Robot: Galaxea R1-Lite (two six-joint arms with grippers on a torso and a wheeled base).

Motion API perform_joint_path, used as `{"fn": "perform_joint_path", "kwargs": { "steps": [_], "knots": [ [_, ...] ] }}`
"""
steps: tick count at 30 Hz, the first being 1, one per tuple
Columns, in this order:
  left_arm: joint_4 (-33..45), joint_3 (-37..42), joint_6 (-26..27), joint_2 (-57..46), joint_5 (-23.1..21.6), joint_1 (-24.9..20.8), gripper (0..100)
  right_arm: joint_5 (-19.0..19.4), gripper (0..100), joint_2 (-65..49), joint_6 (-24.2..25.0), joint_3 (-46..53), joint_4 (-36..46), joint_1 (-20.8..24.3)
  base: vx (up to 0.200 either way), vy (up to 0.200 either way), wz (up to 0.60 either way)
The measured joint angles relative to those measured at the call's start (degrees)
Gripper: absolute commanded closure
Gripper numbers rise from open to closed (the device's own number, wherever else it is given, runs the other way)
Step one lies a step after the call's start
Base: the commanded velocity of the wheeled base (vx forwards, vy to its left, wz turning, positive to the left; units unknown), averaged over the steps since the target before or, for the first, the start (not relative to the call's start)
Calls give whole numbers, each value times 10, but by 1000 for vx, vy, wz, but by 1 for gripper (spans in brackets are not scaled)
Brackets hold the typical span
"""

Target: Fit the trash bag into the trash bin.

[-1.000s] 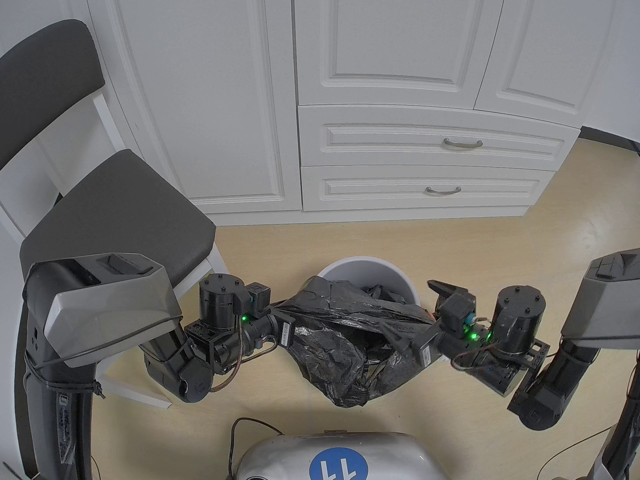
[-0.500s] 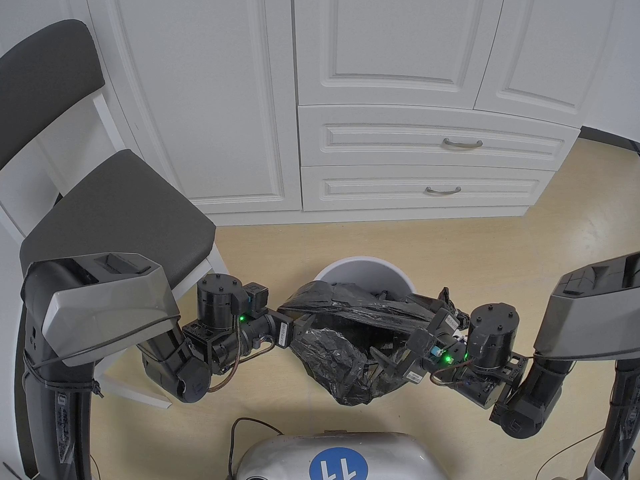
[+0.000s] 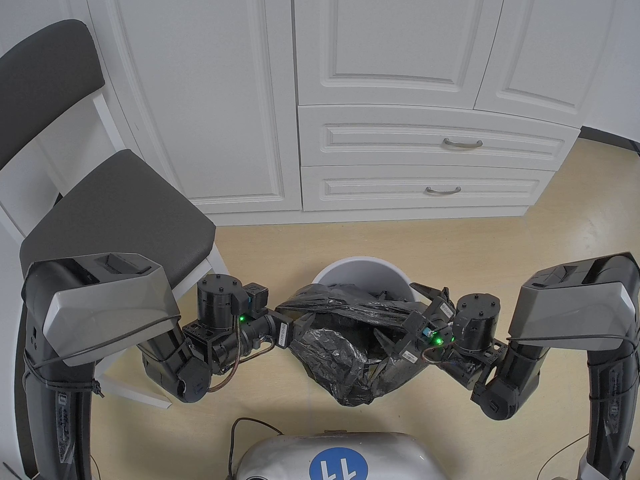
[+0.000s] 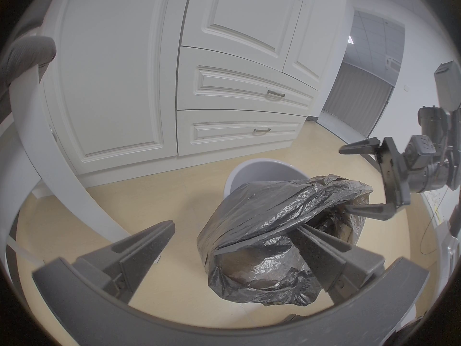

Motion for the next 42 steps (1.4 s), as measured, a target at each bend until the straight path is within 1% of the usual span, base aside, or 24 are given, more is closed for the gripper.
{"fn": "perform_joint_path", "kwargs": {
  "steps": [1, 5, 8, 13, 15, 21, 25, 30, 33, 34, 42],
  "knots": [
    [0, 0, 0, 0, 0, 0, 0, 1, 100, 5, 1, -10, 0, -2, 0, 0, 0],
    [-4, 1, 2, 0, 1, -1, 0, 2, 100, 26, 9, -54, 0, -11, 0, 0, 0],
    [-9, 2, 3, 0, 1, -1, 0, -4, 100, 36, 28, -94, 4, -14, 0, 0, 0],
    [-16, 3, 4, -1, 1, -1, 0, -21, 100, 49, 70, -179, 68, -20, 0, 0, 0],
    [-20, 4, 5, -2, 1, -1, 0, -33, 100, 56, 89, -221, 86, -23, 0, 0, 0],
    [-27, 9, 5, -11, 1, -3, 0, -76, 100, 94, 163, -386, 152, -25, 0, 0, 0],
    [-30, 12, 6, -17, 2, -4, 0, -98, 100, 129, 211, -482, 195, -27, 0, 0, 0],
    [-32, 13, 6, -22, 2, -5, 0, -113, 100, 174, 242, -568, 221, -34, 0, 0, 0],
    [-33, 12, 5, -24, 1, -7, 0, -116, 100, 195, 250, -595, 230, -41, 0, 0, 0],
    [-33, 12, 5, -25, 1, -7, 0, -117, 0, 199, 250, -599, 230, -42, 0, 0, 0],
    [-34, 10, 5, -26, 1, -9, 0, -118, 0, 204, 257, -595, 226, -47, 0, 0, 0]
  ]
}}
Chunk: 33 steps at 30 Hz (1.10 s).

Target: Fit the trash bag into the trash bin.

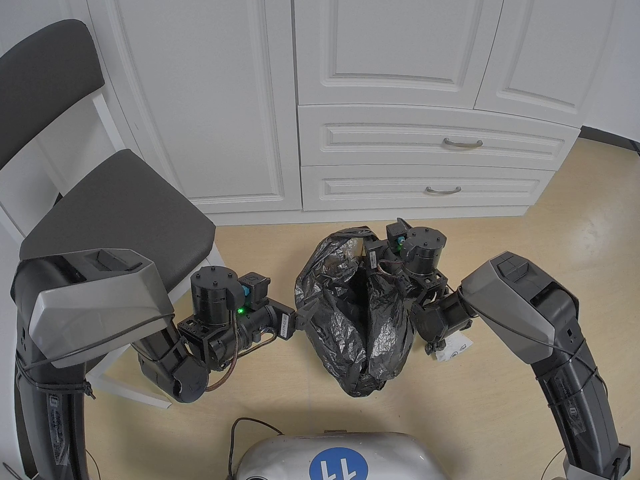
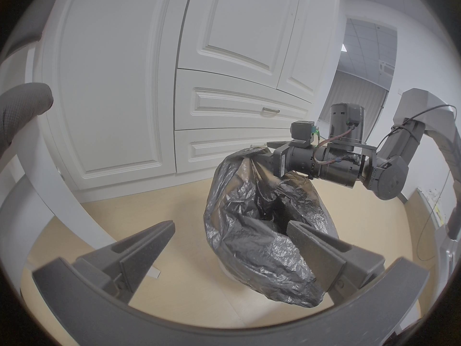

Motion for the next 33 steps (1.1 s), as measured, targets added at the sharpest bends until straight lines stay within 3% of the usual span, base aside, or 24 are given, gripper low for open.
{"fn": "perform_joint_path", "kwargs": {
  "steps": [10, 19, 27, 33],
  "knots": [
    [0, -6, 0, 3, 5, -2, 0, 7, 0, -134, 23, 204, 28, 4, 0, 0, 0],
    [0, -20, -1, 16, 23, -9, 0, 7, 0, -276, 115, 409, 95, 10, 0, 0, 0],
    [-1, -26, -2, 26, 31, -13, 0, 11, 0, -311, 228, 388, 284, 29, 0, 0, 0],
    [-3, -28, -2, 32, 33, -15, 0, -3, 0, -282, 261, 320, 325, 37, 0, 0, 0]
  ]
}}
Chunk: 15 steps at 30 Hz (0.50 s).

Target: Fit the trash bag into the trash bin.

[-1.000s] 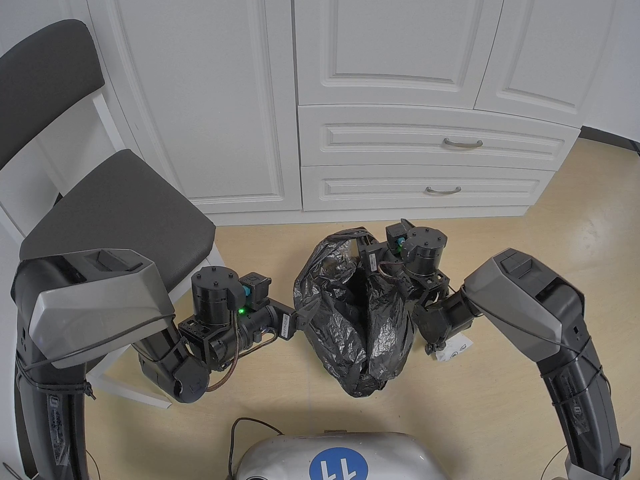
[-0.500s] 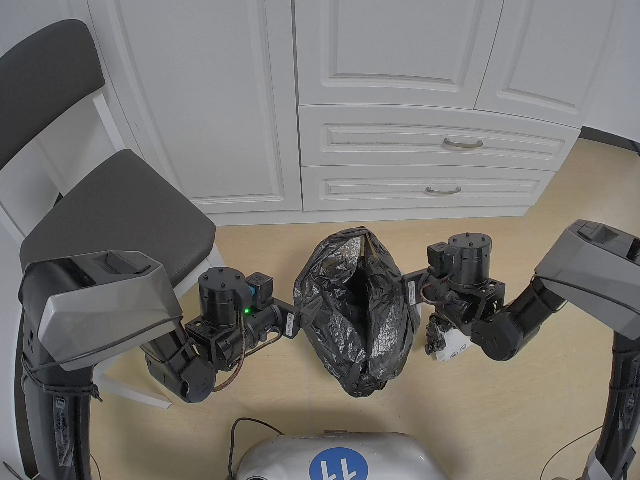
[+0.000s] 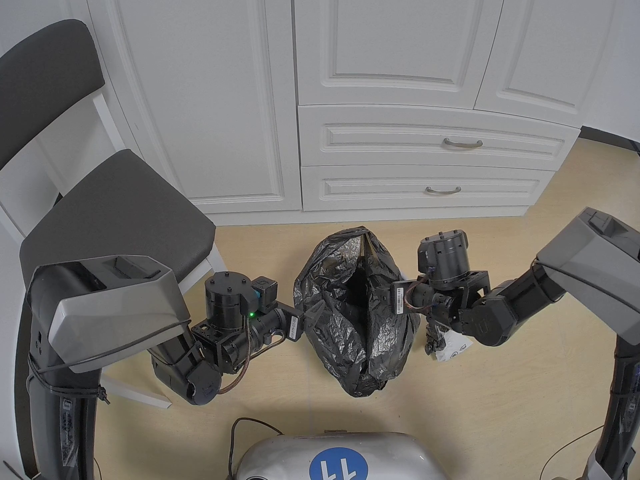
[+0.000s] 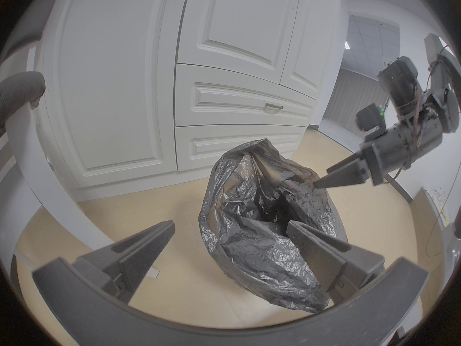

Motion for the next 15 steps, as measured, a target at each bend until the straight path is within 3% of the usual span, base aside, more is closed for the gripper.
{"fn": "perform_joint_path", "kwargs": {
  "steps": [7, 15],
  "knots": [
    [-16, -1, 0, 7, 0, -1, 0, -75, 0, 42, -29, -37, 0, -9, 0, 0, 0],
    [-19, -2, 1, 11, 1, 0, 0, -91, 0, 21, -98, -11, -1, -48, 0, 0, 0]
  ]
}}
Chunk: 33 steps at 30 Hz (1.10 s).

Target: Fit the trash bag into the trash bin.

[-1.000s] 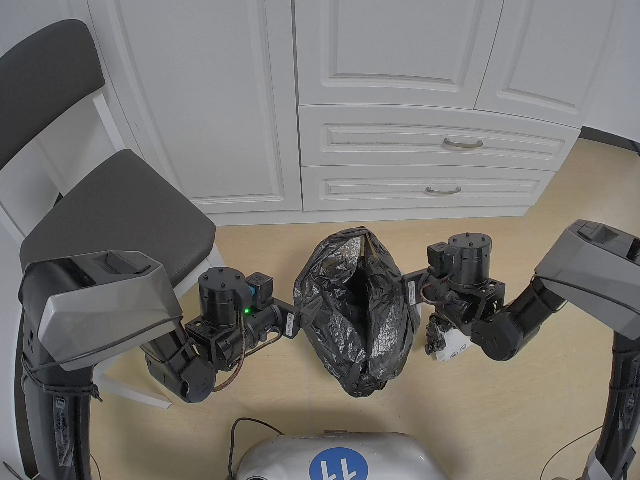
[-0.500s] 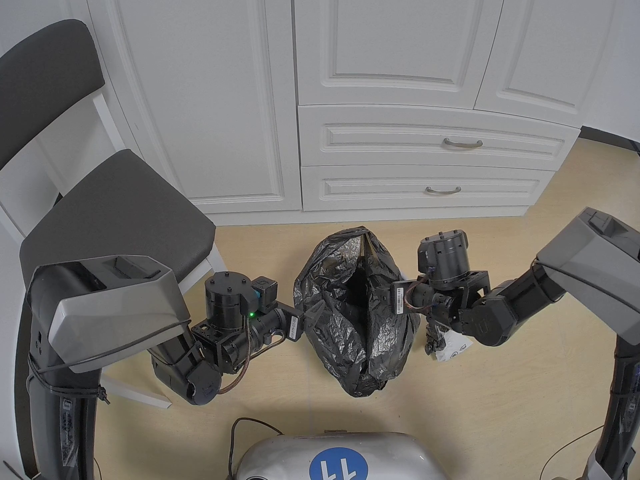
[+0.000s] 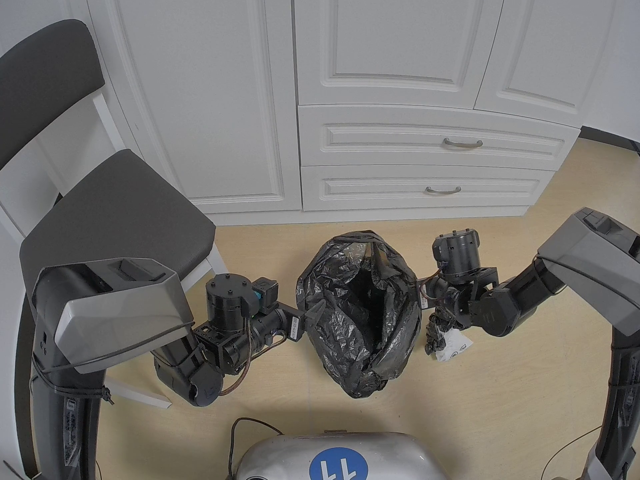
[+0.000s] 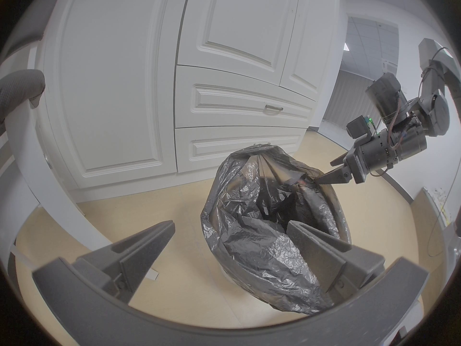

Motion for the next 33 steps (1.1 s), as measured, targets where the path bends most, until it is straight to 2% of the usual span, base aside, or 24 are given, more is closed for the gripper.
{"fn": "perform_joint_path", "kwargs": {
  "steps": [9, 22, 27, 33],
  "knots": [
    [0, -2, 0, 1, 1, 1, 0, -2, 0, -32, -40, 28, 0, -47, 0, 0, 0],
    [0, -8, -1, 3, 1, 3, 0, -1, 0, -10, -40, 27, -7, -50, 0, 0, 0],
    [0, -17, -3, 6, 4, 3, 0, 3, 0, 4, -41, 27, -68, -45, 0, 0, 0],
    [1, -59, -5, 28, 50, 1, 0, 1, 0, 47, -41, -2, -120, -44, 0, 0, 0]
  ]
}}
